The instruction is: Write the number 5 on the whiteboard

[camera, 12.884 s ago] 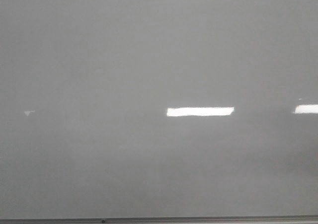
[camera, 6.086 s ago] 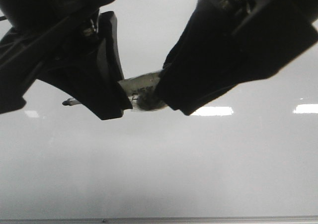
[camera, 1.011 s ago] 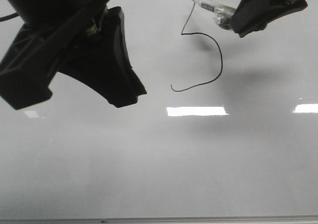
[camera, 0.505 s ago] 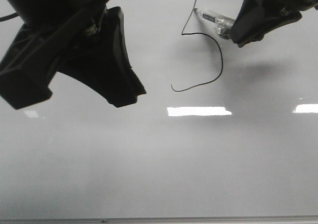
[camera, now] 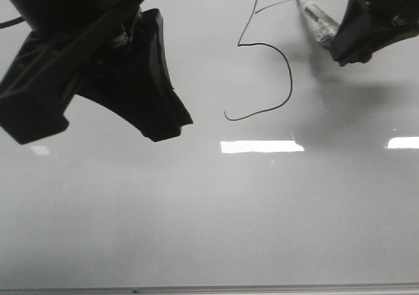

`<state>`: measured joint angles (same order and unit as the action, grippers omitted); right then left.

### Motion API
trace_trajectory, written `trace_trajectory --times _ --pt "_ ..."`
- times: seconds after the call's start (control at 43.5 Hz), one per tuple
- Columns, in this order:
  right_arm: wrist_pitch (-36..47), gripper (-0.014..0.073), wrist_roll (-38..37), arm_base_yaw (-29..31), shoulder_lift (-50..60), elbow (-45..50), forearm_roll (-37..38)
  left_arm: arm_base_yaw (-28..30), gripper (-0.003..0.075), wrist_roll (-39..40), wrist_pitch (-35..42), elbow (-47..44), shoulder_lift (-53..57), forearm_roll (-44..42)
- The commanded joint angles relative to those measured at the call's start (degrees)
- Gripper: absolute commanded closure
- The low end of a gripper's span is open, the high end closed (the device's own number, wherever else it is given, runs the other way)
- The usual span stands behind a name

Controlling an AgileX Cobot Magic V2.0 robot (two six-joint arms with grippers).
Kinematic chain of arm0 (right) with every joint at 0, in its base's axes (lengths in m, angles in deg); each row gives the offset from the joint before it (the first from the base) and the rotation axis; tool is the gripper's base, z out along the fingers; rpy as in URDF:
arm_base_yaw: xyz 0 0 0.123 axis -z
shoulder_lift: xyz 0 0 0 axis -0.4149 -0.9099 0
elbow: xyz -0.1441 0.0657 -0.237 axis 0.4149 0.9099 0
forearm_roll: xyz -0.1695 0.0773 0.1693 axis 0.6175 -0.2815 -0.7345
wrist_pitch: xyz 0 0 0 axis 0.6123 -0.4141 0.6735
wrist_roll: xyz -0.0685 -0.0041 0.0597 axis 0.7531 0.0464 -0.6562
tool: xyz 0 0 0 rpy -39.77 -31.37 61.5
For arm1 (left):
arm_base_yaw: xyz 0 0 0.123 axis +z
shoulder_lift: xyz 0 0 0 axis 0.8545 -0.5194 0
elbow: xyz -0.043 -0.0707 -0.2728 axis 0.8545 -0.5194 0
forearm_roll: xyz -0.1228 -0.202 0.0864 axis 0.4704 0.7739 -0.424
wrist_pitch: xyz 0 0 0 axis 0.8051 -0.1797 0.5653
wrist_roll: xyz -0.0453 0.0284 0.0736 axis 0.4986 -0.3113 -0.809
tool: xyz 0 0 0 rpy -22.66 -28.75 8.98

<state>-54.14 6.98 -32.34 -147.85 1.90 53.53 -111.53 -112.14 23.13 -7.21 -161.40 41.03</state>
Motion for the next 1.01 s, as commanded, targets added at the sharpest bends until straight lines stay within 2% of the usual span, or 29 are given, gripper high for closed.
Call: trace_trajectory --times 0.0,0.184,0.436,0.505,0.574,0.689,0.758,0.988 --pt "0.92 0.0655 0.23 1.49 2.55 -1.88 -0.8 -0.38 0.0741 0.59 2.27 1.86 2.13 0.76" --pt "-1.65 0.0655 8.46 -2.29 8.42 -1.88 0.33 -0.38 0.0741 0.59 2.27 1.86 2.13 0.76" --pt "-5.07 0.0655 15.6 -6.61 16.34 1.17 13.5 -0.38 0.0725 0.59 0.92 3.09 2.24 0.76" --pt "-5.48 0.0655 18.81 -8.74 17.68 3.81 13.8 -0.38 0.0657 0.59 -1.94 5.13 2.24 0.76" --pt "-6.0 0.0655 22.04 -11.59 18.3 6.34 13.8 -0.38 0.0538 0.59 -4.95 7.38 2.24 0.89" --pt "-6.21 0.0655 22.84 -17.95 18.38 9.82 13.96 -0.38 0.0321 0.59 -7.59 10.77 2.94 1.96" --pt "-5.74 0.0655 22.84 -21.93 18.38 11.39 14.95 -0.38 0.0251 0.59 -8.29 12.17 4.04 1.96" --pt "-1.83 0.0655 22.84 -29.16 18.38 12.32 14.99 -0.38 0.0239 0.07 -8.43 13.32 7.3 2.03"
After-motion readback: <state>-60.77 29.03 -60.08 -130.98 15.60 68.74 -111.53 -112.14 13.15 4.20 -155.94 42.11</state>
